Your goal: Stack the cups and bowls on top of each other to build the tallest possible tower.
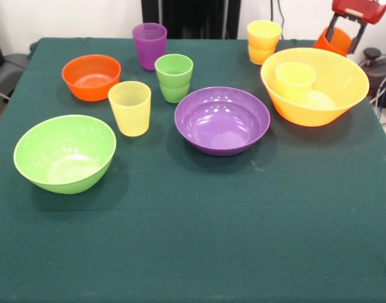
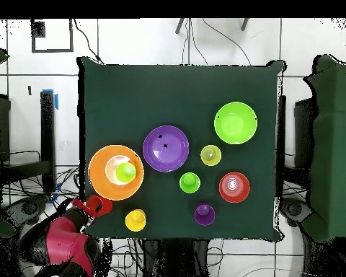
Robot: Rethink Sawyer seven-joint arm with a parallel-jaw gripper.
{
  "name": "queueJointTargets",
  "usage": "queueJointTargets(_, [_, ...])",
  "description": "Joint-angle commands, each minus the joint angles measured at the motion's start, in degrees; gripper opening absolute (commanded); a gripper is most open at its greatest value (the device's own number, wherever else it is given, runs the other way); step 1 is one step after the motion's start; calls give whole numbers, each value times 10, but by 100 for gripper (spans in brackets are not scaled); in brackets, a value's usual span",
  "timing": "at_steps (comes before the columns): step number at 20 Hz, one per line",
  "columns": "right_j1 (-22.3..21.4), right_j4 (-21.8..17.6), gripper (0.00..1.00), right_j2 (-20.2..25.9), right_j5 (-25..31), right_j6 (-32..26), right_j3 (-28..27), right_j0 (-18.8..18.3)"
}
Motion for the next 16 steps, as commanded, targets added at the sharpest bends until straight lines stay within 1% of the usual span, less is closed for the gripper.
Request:
queueJointTargets(1, [-10,0,100,46,32,107,23,-7])
queueJointTargets(3, [-28,-7,100,44,39,102,36,-10])
queueJointTargets(7, [-72,-30,100,49,46,83,69,-31])
queueJointTargets(13, [-108,-46,100,62,50,71,95,-53])
queueJointTargets(16, [-118,-52,100,66,53,68,99,-63])
